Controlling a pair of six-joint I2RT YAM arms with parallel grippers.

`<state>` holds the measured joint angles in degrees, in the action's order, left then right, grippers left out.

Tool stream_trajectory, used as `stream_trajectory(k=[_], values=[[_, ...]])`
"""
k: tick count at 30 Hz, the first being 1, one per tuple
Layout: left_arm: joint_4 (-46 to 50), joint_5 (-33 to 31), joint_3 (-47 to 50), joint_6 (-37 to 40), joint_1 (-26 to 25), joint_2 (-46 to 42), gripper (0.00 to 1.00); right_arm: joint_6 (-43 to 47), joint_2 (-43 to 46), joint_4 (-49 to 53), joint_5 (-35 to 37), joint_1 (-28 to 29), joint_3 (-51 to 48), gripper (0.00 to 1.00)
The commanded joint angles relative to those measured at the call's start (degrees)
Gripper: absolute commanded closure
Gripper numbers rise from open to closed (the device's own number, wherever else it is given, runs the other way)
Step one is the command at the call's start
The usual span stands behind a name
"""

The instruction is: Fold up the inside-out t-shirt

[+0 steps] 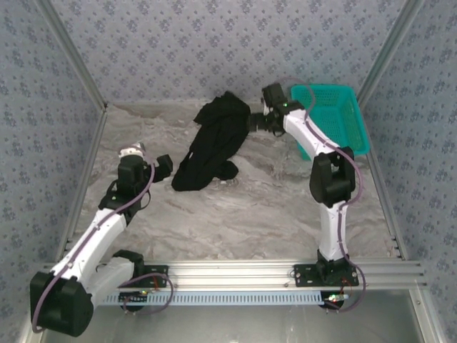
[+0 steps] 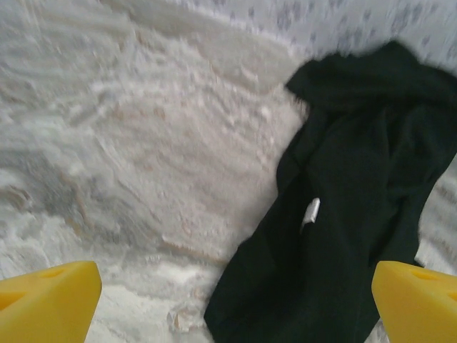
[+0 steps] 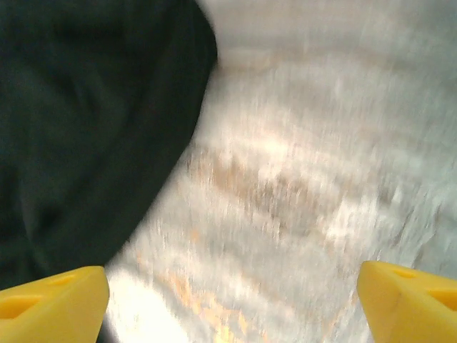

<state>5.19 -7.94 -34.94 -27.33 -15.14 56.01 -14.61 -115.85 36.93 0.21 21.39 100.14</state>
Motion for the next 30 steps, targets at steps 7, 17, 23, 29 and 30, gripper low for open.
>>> stream_trajectory(k=[7, 17, 23, 29, 30], values=[[1.87, 12.78, -6.07, 1.27, 1.16, 22.46, 0.08, -5.33, 5.54, -15.26, -18.22, 10.02, -19.65, 0.15], [-3.98, 16.51, -11.99, 0.46, 2.13, 38.51, 0.37, -4.83, -3.91, -18.22, -17.23, 10.48, -17.27, 0.32], [-7.02, 20.54, -13.86, -0.92, 2.2, 41.23, 0.81, -4.69, -1.14, -19.35, -22.97, 8.75, -17.3, 0.93], [-13.5, 26.0, -12.07, -5.96, 4.28, 26.31, 1.0, -11.03, 23.51, -29.15, -32.27, -0.34, -24.9, 1.0], [-14.2, 25.23, -12.3, -6.92, 4.12, 21.36, 1.0, -12.33, 27.76, -31.13, -32.7, -1.37, -25.34, 1.0]])
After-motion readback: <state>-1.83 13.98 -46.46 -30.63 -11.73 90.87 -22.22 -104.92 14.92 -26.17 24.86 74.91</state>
